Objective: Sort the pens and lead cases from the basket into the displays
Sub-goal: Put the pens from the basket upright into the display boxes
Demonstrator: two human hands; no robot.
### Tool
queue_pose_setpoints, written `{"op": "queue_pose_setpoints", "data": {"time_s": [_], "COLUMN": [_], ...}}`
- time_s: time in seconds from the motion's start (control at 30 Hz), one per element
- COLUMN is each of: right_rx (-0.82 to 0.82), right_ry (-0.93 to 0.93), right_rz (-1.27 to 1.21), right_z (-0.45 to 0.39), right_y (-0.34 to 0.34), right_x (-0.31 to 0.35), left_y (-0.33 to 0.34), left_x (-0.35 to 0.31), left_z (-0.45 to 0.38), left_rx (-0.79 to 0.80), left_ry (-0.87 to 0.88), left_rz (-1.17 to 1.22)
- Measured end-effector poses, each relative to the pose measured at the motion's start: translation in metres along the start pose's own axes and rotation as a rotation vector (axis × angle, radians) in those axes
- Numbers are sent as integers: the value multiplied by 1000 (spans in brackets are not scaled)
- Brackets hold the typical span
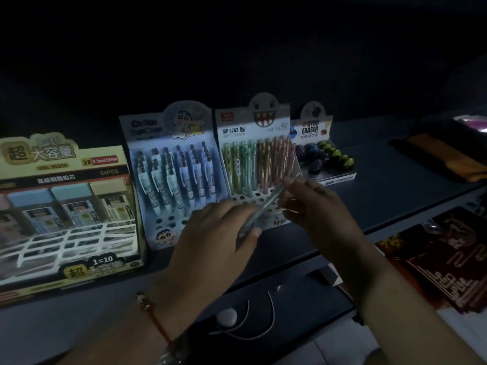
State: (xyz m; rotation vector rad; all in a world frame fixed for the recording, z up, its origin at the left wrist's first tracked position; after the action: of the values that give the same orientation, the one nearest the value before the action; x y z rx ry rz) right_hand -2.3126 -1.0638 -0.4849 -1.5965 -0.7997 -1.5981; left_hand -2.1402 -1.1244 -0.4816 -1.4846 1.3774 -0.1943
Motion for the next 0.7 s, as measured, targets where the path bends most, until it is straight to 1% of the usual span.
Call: {"op": "queue_pose_setpoints", "data": {"time_s": [0.13, 0.37, 0.57, 0.7], "right_rx": [-185, -355, -410, -381], "right_ry": [-117, -261, -383, -432], "right_rz": [31, 123, 267, 319], "right_z": [5, 2, -7, -16], "right_y": [-16, -21, -21, -15], "right_x": [8, 12, 17, 16], "left_y": [11, 24, 38, 42], "left_x": [-1, 1, 7, 11], "left_z": [4, 8, 10, 8], "left_rx": [103, 219, 290, 267], "left_ry": [-27, -41, -38, -26], "left_rz": [-30, -133, -220, -245]}}
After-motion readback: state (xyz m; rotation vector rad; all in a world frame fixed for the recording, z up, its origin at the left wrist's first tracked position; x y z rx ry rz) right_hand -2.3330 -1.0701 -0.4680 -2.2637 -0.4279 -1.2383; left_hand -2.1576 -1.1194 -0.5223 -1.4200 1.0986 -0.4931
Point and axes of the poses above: each hand's wrist, its own z-axis away from the middle knuckle, its own y-axis out of the palm, x = y × z, the point moved 5 cm from there along -z, towards the middle knuckle, and after that the axes turned 13 degrees about z, right-handed, at the moved point
